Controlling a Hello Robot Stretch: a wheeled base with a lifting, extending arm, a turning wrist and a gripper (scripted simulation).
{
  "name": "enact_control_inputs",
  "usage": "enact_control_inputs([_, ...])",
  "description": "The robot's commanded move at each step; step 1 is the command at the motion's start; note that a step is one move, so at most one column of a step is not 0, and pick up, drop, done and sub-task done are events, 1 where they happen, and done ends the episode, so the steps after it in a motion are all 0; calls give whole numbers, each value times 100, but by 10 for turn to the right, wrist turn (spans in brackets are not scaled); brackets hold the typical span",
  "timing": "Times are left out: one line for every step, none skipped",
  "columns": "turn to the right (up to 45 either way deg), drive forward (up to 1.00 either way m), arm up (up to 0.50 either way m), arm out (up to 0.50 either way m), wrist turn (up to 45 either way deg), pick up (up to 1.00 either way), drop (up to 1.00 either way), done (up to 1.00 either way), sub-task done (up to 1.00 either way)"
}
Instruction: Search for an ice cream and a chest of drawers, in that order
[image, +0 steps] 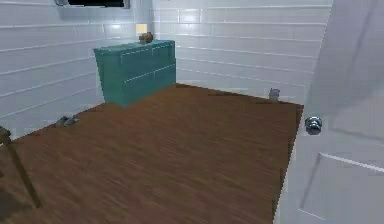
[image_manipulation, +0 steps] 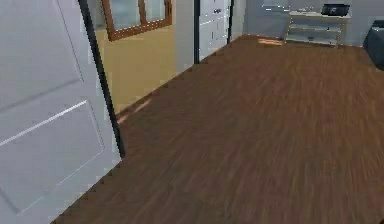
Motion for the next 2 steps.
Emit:
enact_control_inputs([270, 0, 0, 0, 0, 0, 0, 0, 0])
enact_control_inputs([0, 10, 0, 0, 0, 0, 0, 0, 0])
